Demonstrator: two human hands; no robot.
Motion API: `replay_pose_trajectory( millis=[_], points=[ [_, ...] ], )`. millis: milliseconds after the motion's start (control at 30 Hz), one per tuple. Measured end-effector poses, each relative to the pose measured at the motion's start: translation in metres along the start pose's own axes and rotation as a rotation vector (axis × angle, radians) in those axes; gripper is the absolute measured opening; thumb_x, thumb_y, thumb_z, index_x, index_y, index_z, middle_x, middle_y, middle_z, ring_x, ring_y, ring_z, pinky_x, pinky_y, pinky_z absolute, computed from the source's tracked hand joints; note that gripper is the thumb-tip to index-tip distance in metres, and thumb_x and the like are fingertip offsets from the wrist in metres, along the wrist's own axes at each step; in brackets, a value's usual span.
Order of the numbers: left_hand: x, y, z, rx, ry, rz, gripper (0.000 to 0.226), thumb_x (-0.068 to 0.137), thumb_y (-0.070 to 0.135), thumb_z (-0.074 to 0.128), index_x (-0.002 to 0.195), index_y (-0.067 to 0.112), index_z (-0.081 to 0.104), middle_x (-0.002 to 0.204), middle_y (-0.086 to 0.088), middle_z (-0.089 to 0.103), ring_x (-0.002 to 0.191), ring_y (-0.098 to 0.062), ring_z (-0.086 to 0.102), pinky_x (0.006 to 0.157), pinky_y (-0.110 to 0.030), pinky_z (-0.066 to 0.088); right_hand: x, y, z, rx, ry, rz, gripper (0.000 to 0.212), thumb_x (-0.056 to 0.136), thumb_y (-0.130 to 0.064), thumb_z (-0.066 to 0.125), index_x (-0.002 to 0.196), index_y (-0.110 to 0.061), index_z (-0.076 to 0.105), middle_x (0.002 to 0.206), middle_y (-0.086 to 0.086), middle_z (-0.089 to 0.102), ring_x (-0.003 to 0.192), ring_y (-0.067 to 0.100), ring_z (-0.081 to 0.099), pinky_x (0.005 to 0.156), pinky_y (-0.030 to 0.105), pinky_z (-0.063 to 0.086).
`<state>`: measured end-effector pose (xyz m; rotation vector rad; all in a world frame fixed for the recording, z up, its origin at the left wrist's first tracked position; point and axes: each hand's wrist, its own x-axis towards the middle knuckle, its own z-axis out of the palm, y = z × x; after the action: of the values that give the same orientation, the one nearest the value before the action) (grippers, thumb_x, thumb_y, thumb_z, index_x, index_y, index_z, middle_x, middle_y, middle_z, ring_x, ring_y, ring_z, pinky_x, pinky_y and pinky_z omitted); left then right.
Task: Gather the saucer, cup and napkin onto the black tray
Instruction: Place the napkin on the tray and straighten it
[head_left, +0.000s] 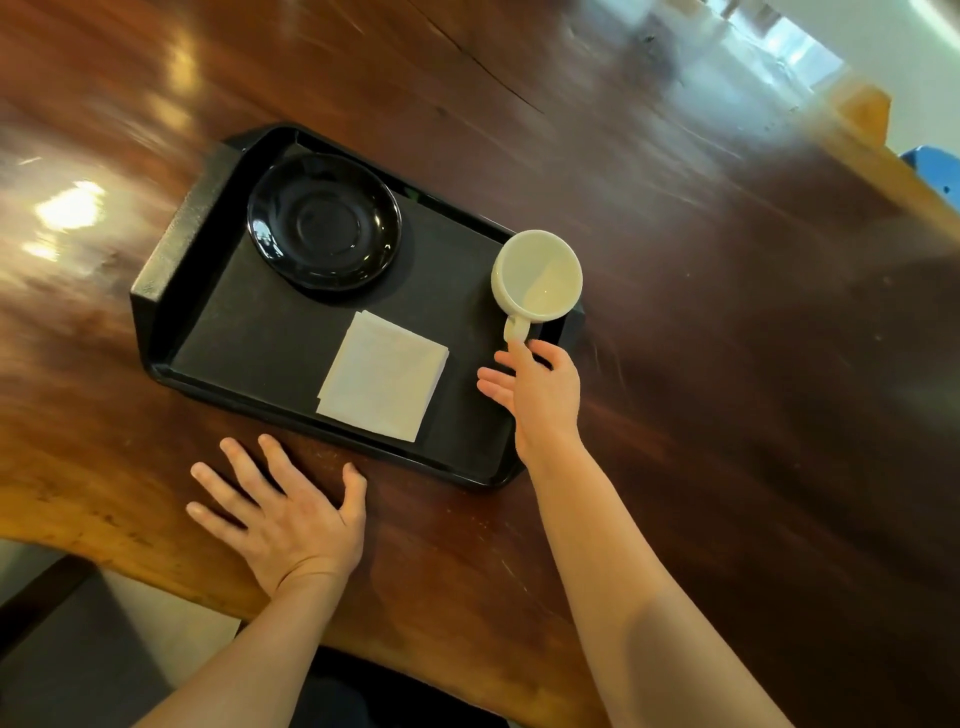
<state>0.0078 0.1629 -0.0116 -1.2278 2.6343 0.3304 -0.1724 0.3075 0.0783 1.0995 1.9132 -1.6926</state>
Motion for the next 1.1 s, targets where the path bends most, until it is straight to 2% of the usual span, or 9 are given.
replay_pose_trajectory(
  millis=[100,200,400,533,667,733,833,900,1100],
  points=[
    [0.000,0.001,0.000,0.016,-0.009,-0.002,0.091,0.084,0.063,0.049,0.154,0.009,0.026,0.165,-0.022,0.015,0.153,-0.047,0.004,0.121,-0.066,0.004,-0.013,0.009,0.000,-0.076,0.022,-0.054,0.026,0.102,-0.021,0.057,0.125,-0.011,0.060,0.098,0.006,0.074,0.070,0.017,0.077,0.065,0.028,0.063],
    [0.002,0.003,0.000,0.045,-0.028,-0.015,0.095,0.081,0.066,0.054,0.154,0.010,0.028,0.165,-0.021,0.016,0.154,-0.046,0.005,0.121,-0.066,0.005,-0.020,0.011,0.014,-0.095,-0.047,-0.077,0.020,0.102,-0.020,0.055,0.118,-0.009,0.063,0.092,0.009,0.075,0.066,0.019,0.076,0.061,0.028,0.061],
    [0.002,0.000,0.002,0.093,-0.067,-0.013,0.094,0.085,0.073,0.033,0.156,0.012,0.024,0.167,-0.019,0.014,0.154,-0.045,0.000,0.121,-0.066,0.006,-0.018,-0.010,0.068,-0.172,-0.240,-0.173,0.018,0.102,-0.023,0.056,0.112,-0.010,0.064,0.092,0.009,0.074,0.067,0.020,0.074,0.067,0.034,0.062],
    [0.004,0.001,0.002,0.086,-0.068,-0.020,0.095,0.084,0.076,0.023,0.156,0.014,0.027,0.167,-0.018,0.016,0.155,-0.044,0.001,0.121,-0.065,0.005,-0.006,-0.024,0.099,-0.270,-0.292,-0.148,0.015,0.102,-0.028,0.056,0.094,-0.017,0.063,0.088,0.004,0.076,0.071,0.021,0.077,0.086,0.047,0.061],
    [0.004,0.002,0.003,0.080,-0.055,-0.013,0.094,0.084,0.075,0.024,0.155,0.014,0.027,0.166,-0.018,0.017,0.155,-0.044,0.003,0.122,-0.065,0.004,0.004,-0.028,0.125,-0.280,-0.340,-0.005,0.026,0.102,-0.027,0.057,0.078,-0.016,0.060,0.057,-0.003,0.074,0.076,0.024,0.077,0.101,0.058,0.049],
    [0.004,0.001,0.002,0.083,-0.054,-0.018,0.094,0.084,0.075,0.024,0.155,0.013,0.028,0.166,-0.019,0.018,0.155,-0.044,0.004,0.122,-0.065,0.004,0.008,-0.028,0.134,-0.268,-0.374,0.058,0.029,0.103,-0.022,0.053,0.082,-0.006,0.062,0.062,0.006,0.074,0.069,0.021,0.073,0.090,0.048,0.057],
    [0.004,0.001,0.001,0.073,-0.036,-0.009,0.094,0.084,0.075,0.023,0.154,0.012,0.031,0.165,-0.020,0.021,0.154,-0.045,0.007,0.122,-0.065,0.005,0.010,-0.028,0.145,-0.227,-0.404,0.059,0.029,0.102,-0.011,0.051,0.116,0.014,0.060,0.089,0.020,0.073,0.059,0.019,0.071,0.055,0.026,0.058],
    [0.004,0.001,0.001,0.067,-0.023,-0.004,0.093,0.084,0.075,0.023,0.153,0.012,0.030,0.164,-0.020,0.022,0.154,-0.046,0.008,0.122,-0.065,0.006,0.012,-0.026,0.149,-0.192,-0.414,0.050,0.032,0.101,-0.004,0.050,0.125,0.016,0.055,0.086,0.019,0.070,0.060,0.019,0.071,0.053,0.023,0.056],
    [0.005,0.002,0.003,0.062,-0.012,-0.008,0.094,0.082,0.075,0.026,0.151,0.012,0.038,0.164,-0.020,0.026,0.153,-0.046,0.012,0.121,-0.065,0.007,0.016,-0.029,0.157,-0.085,-0.432,0.054,0.032,0.100,0.002,0.046,0.129,0.017,0.050,0.087,0.020,0.066,0.068,0.024,0.070,0.056,0.024,0.057]
  ],
)
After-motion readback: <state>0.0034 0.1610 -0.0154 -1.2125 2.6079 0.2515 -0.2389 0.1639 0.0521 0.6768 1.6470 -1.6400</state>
